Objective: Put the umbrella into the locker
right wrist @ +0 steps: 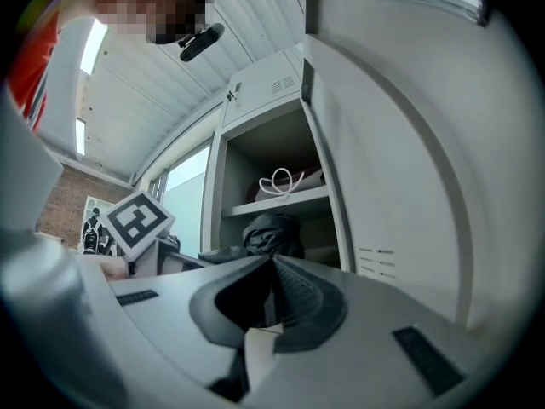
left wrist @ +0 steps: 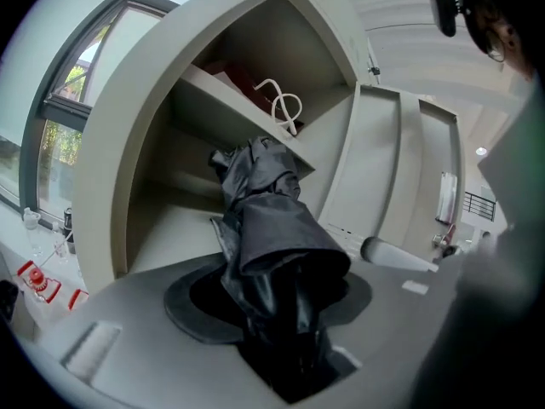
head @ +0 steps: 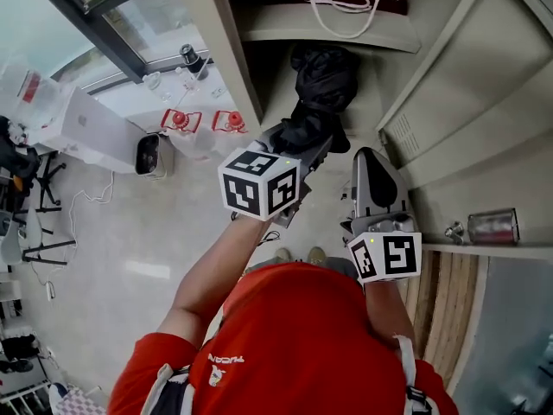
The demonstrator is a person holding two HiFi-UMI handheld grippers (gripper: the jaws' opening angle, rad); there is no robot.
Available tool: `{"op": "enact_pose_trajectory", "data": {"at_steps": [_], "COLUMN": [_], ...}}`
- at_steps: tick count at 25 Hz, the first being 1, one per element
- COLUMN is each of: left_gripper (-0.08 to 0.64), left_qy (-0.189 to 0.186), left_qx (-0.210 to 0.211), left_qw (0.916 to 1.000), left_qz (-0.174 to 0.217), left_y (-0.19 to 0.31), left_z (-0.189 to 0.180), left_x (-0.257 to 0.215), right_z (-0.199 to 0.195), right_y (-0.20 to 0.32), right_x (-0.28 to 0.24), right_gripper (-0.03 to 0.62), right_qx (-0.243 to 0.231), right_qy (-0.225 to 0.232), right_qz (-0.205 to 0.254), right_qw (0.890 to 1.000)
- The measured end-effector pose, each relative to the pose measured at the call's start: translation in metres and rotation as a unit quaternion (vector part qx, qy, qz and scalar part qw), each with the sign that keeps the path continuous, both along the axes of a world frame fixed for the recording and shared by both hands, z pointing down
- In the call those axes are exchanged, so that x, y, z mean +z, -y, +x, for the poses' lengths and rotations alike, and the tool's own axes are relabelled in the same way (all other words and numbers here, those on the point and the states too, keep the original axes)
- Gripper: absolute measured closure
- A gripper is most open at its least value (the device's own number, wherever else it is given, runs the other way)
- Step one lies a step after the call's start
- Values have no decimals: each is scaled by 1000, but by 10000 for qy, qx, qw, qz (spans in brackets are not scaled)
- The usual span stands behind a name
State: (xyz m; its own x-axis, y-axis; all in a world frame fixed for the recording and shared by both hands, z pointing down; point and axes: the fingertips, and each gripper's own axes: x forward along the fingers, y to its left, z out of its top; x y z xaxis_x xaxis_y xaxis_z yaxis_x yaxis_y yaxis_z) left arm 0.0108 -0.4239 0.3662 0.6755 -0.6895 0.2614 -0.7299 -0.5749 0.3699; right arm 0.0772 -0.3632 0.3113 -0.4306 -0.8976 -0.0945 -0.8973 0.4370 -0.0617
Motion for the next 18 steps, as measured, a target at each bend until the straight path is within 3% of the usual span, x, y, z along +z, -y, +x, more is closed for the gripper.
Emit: {"op": "enact_pose_trajectory", "data": {"at_steps": [5,18], "left_gripper": [353,351], "left_qy": [306,614], "left_qx": [-64,29], "left_qw": [9988,9941], "left_qz": [-377,-893], "left_y": [16,63], "left_z": [4,19], "left_x": [1,1], "right_z": [0,-7], "right_y": [-9,-34], "right_x": [-8,-4], "right_gripper": [589,589], "right_qx": [-105,-389], "right_qy": [138,322], "right_qz": [98,72], "right_qw": [9998,9987]}}
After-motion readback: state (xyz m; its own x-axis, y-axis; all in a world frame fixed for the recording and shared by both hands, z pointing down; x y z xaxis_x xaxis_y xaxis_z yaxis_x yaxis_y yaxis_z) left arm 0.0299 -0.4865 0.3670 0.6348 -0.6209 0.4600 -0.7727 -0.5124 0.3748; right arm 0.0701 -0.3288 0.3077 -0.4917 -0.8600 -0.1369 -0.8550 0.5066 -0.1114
